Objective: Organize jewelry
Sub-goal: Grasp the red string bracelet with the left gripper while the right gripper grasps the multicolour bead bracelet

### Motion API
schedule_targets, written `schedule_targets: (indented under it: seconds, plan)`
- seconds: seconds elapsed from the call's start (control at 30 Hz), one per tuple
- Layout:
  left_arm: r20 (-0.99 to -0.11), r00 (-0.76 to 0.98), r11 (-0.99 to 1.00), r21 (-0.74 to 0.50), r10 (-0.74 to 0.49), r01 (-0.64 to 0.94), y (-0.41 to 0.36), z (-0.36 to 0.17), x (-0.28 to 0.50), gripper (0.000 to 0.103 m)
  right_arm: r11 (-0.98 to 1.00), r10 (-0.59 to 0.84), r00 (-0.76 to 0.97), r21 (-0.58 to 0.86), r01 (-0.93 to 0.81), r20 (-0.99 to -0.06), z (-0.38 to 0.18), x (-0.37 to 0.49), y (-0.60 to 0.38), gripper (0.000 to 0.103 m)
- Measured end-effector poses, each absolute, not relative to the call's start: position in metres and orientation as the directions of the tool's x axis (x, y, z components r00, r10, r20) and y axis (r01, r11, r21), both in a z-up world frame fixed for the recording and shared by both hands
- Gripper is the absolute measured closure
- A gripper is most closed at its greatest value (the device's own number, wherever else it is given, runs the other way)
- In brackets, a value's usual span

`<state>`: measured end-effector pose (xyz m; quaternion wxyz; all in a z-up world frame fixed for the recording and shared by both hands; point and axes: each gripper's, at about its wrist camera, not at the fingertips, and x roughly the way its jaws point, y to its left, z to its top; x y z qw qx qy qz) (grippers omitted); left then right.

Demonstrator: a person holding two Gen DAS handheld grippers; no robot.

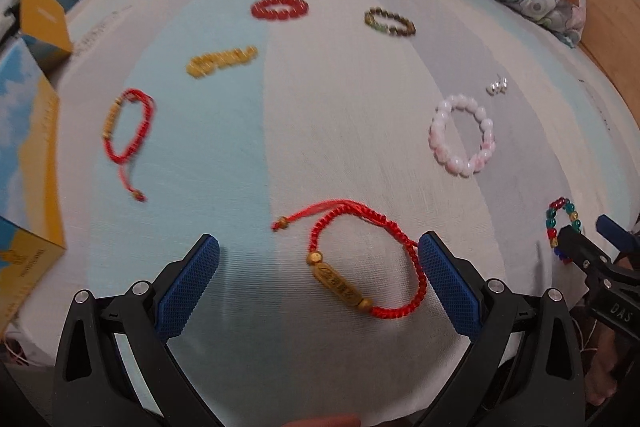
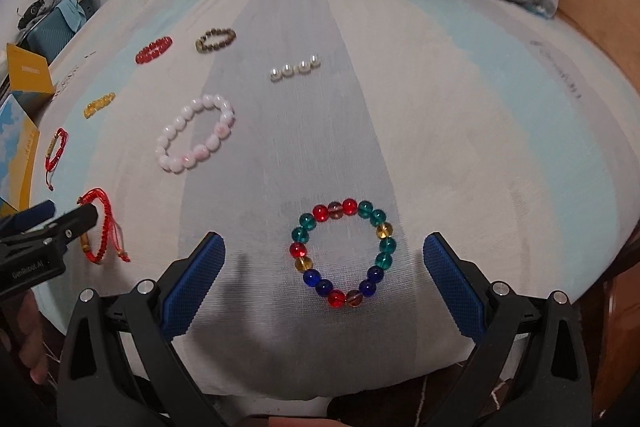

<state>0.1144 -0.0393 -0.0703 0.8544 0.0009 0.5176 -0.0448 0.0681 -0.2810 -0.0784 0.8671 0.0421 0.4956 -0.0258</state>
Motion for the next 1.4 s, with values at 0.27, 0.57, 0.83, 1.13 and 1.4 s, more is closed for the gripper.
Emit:
schedule_targets:
  seconds: [0.27,0.57,0.83,1.13,1.4]
  plan:
    - [-0.888,0.451,0.993,-0.05,-0.092,0.104,-0.042,-0.09,0.115,0.005,0.991,0.032,0.447,0.087,0.102,-0.894,-0.096,0.076,-0.285,0.02]
    - [-0.887,0.453,0.99,-0.033,-0.093,0.139,-0.044,-0.094,0.112,0.008,0.985,-0.011,0.455,0.068,0.156,-0.89,-0.096,0.074,-0.292,0.056]
    - [-0.875,0.464,0.986,-0.078,-0.14,0.149,-0.04,-0.083,0.106,0.063,0.987,-0.026,0.465,0.051,0.152,-0.885,-0.095,0.074,-0.29,0.084]
    - [-0.87,0.466,0.982,-0.098,-0.163,0.161,-0.038,-0.081,0.102,0.094,0.985,0.009,0.503,0.094,0.145,-0.864,-0.089,0.07,-0.289,0.085]
    - [-0.863,0.475,0.981,-0.106,-0.173,0.164,-0.038,-0.077,0.101,0.094,0.987,0.017,0.532,0.098,0.125,-0.847,-0.083,0.067,-0.285,0.094]
